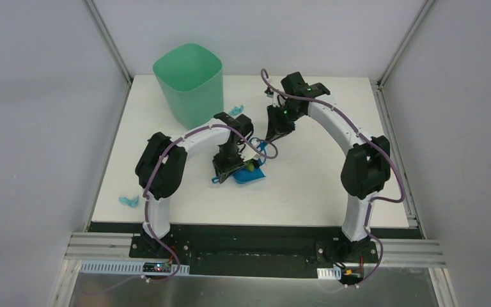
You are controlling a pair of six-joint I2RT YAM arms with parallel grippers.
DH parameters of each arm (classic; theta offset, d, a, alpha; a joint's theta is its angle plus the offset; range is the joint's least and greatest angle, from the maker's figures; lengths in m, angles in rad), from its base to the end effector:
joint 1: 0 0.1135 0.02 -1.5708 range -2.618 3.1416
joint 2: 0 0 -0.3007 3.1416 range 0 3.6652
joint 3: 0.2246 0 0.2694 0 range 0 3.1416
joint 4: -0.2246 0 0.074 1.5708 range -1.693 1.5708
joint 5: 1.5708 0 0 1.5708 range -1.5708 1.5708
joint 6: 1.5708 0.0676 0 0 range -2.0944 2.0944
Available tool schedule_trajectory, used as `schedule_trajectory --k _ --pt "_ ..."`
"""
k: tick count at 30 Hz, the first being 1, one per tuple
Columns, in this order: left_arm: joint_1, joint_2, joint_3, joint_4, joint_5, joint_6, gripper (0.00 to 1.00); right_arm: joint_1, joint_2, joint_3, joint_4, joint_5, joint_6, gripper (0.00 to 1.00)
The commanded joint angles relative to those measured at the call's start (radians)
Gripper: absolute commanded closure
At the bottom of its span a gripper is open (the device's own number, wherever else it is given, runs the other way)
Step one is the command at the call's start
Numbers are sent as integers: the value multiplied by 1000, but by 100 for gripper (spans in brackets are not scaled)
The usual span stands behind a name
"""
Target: Sweep away the paper scraps from the table
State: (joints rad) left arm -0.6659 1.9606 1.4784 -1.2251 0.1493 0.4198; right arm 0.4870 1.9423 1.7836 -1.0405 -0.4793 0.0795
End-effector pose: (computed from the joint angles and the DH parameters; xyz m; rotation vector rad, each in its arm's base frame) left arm 0.2892 -0.2399 0.1835 -1.5272 -2.5609 0.1963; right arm 0.3801 0.2366 0.2866 -0.6951 2.7263 0.8070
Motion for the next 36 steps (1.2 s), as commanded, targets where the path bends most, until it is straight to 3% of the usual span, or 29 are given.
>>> schedule_trajectory --k 1,10,20,24,31,36 --pt "9 -51 19 141 20 -63 66 -23 -83 3 13 -85 56 100" --pt "20 -110 -114 311 67 19 49 -60 -117 16 -3 -10 -34 100" --pt "40 -383 -312 425 99 128 37 -122 -195 17 9 30 -88 100" --pt "40 -359 -334 394 113 165 38 -128 -186 19 25 132 -158 100" --pt "39 -322 -442 520 56 178 40 -129 -167 59 94 307 -246 100" --pt "40 -313 -445 517 74 184 53 -130 -120 100 97 402 -285 100"
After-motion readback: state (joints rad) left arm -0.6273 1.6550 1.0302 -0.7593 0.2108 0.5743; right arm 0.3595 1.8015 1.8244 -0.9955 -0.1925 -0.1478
